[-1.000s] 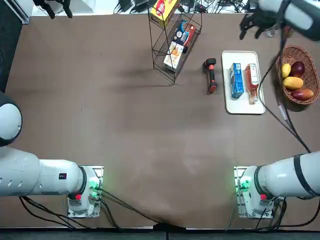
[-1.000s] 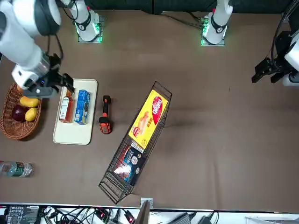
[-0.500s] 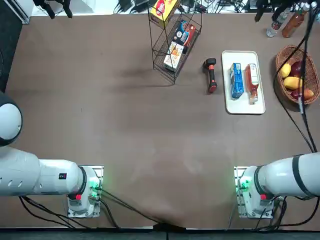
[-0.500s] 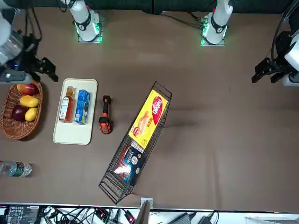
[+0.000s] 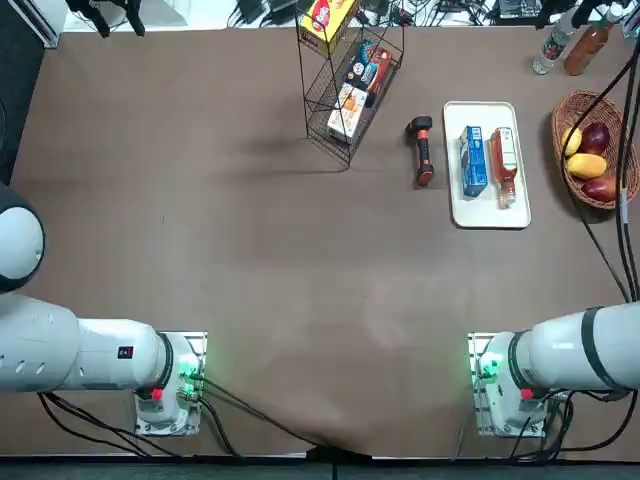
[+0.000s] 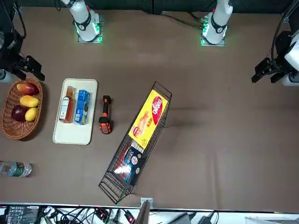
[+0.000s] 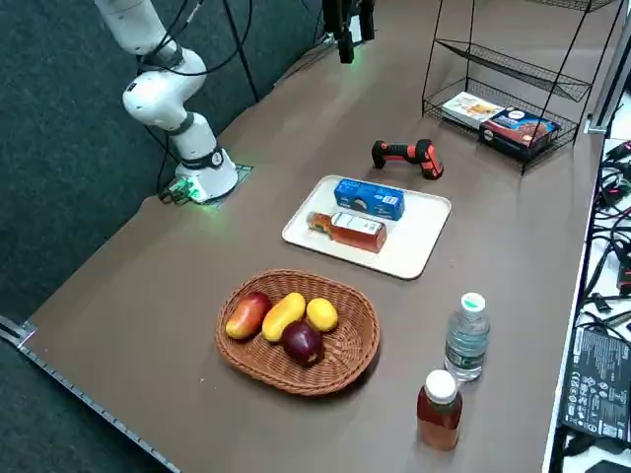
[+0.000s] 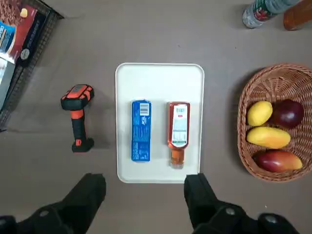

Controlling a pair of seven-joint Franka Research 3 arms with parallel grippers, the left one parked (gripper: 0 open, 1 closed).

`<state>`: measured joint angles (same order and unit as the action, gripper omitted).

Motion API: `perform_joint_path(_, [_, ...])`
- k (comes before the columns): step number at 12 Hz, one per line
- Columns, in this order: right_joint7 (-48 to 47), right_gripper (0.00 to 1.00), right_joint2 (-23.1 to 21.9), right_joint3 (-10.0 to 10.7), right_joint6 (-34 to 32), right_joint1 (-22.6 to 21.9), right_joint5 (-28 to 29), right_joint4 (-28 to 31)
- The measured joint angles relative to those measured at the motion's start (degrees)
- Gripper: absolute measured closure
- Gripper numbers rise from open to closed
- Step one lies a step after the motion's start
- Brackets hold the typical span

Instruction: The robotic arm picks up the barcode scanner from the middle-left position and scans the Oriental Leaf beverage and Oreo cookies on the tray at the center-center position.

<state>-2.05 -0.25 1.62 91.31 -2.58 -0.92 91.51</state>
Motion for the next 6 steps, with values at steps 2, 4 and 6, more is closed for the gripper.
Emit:
perform_joint_path(2, [0.45,0.00,-0.02,-0.13,-1.90,0.18,0.00,-1.16])
perform_joint_path(4, [0.50,0.00,-0.03,-0.14,-2.57,0.20,-0.01,-1.46])
perform_joint_path(6, [0.54,0.00,-0.02,-0.14,-2.58,0.26,-0.07,-1.45])
